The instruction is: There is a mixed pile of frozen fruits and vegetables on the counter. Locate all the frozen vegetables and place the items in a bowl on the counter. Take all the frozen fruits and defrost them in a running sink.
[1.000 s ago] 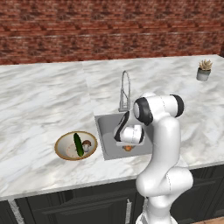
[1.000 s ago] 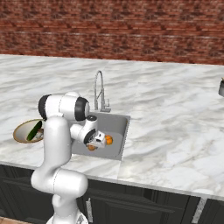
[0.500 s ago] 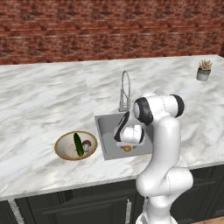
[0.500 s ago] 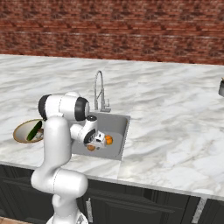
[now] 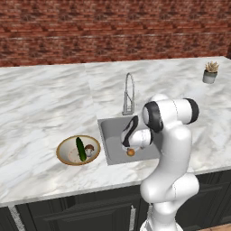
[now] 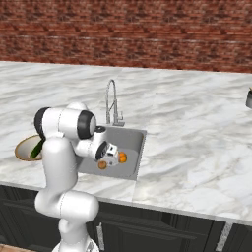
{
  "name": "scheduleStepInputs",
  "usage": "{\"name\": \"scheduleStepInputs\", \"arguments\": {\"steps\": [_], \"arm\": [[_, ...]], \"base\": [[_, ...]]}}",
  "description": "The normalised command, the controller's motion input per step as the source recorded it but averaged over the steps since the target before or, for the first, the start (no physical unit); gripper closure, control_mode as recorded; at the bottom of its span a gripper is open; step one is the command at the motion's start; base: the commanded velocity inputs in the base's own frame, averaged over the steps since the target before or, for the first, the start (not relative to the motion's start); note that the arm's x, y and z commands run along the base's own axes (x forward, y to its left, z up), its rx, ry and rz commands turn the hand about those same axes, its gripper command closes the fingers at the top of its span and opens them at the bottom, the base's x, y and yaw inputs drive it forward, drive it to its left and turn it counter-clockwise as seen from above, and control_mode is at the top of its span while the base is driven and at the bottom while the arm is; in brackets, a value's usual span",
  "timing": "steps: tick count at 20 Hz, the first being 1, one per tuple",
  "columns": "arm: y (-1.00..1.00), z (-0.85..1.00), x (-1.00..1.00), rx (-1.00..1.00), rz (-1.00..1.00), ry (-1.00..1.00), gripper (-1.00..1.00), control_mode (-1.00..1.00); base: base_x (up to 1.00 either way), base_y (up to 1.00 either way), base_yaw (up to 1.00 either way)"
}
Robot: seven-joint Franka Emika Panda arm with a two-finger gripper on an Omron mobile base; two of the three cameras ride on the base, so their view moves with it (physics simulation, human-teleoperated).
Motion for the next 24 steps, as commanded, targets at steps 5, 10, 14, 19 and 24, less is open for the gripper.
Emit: {"name": "scheduleStepInputs", "arguments": {"steps": [5,10,14,19,24], "arm": [[-0.01,0.6,-0.23,-0.04,0.0,-0.06,-1.0,-1.0],[-0.06,0.54,-0.25,-0.01,0.0,-0.05,-1.0,-1.0],[-0.18,0.45,-0.28,0.0,0.0,0.0,-1.0,-1.0],[-0.14,0.5,-0.2,0.0,-0.01,0.04,-1.0,-1.0],[-0.17,0.43,-0.29,0.0,-0.02,0.01,-1.0,-1.0]], "base": [[0.0,0.0,0.0],[0.0,0.0,0.0],[0.0,0.0,0.0],[0.0,0.0,0.0],[0.0,0.0,0.0]]}}
